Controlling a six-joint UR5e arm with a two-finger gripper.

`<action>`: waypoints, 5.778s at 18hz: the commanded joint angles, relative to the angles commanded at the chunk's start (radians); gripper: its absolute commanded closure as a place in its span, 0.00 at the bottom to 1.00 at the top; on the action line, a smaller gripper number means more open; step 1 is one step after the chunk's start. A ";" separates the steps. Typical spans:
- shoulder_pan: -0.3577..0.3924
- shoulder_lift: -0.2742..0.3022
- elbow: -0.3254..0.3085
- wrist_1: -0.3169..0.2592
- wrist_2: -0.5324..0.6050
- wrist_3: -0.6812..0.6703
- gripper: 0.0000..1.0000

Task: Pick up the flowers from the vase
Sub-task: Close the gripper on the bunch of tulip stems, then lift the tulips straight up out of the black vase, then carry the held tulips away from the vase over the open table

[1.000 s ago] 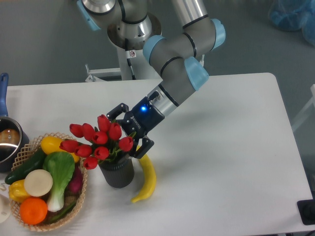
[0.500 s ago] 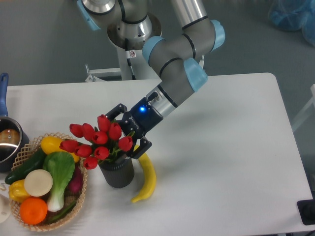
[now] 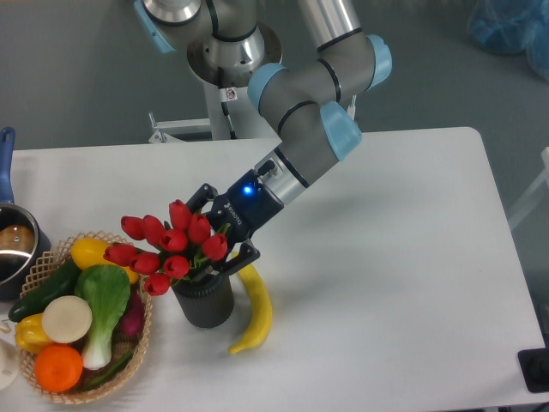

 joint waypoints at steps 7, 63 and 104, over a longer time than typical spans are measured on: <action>0.000 0.000 0.000 0.000 -0.023 -0.005 0.48; 0.032 0.092 0.163 -0.002 -0.366 -0.275 0.53; 0.319 0.032 0.137 0.002 -0.397 -0.281 0.60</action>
